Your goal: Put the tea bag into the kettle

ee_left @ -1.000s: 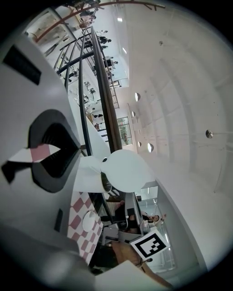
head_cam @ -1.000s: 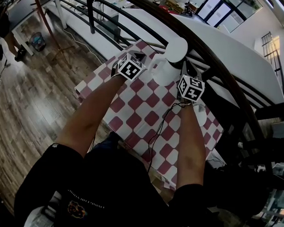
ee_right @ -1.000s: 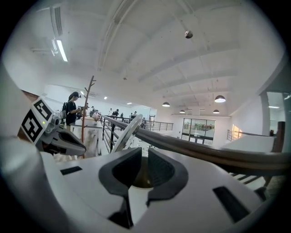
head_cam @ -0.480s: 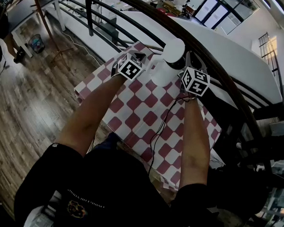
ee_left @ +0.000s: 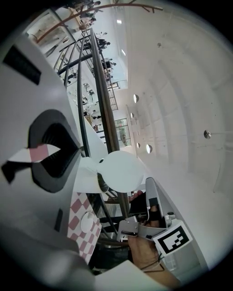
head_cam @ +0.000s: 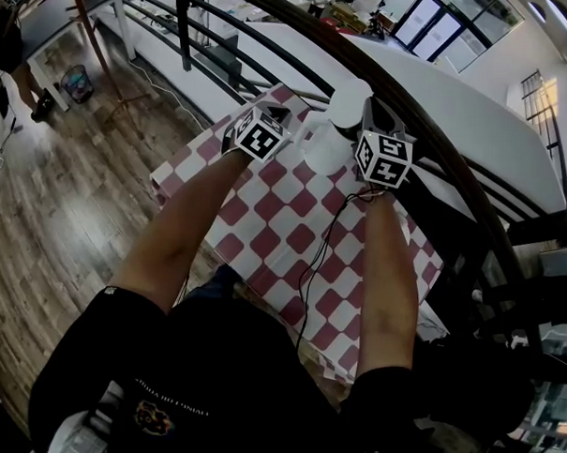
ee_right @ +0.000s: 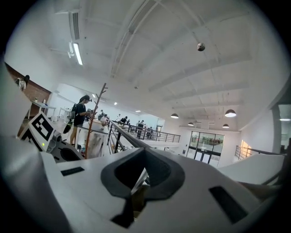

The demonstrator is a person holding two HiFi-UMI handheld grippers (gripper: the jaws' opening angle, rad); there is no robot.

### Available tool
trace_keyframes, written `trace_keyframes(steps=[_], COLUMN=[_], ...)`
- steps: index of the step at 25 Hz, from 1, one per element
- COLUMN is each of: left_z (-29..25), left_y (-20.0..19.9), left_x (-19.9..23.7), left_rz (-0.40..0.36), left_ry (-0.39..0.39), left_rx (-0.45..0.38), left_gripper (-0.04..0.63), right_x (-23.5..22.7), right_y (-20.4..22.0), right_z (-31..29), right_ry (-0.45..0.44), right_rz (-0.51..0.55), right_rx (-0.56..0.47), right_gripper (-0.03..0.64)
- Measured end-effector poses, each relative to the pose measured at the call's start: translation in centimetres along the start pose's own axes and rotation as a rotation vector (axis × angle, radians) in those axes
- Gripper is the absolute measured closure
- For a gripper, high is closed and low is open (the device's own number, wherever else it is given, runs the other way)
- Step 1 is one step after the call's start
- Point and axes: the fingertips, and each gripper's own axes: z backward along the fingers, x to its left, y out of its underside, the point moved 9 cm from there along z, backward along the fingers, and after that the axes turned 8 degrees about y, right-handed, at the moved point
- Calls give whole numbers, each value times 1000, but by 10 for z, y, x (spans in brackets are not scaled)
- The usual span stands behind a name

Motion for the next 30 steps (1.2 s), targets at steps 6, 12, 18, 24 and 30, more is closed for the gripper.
trace_keyframes(steps=[6,12,18,24,30], left_z=[-1,-3,-3,-8,-12], left_y=[5,11,15,21,28], left_x=[3,6,11,10,14], left_rz=[11,19,25,28,36], left_ry=[-7,-9,-14,-2,-2], left_rx=[8,18,26,33,50], left_gripper=[595,595,595,595,595], right_x=[3,-1,-19,-23,-23], right_y=[9,22,58,90,91], right_z=[-5,-8,-5,-2,-6], right_ry=[-8,10,75,97,95], right_rz=[-4,-17,-105,-175,-189], right_rx=[18,45,133,204,191], right_gripper=[604,604,604,604,604])
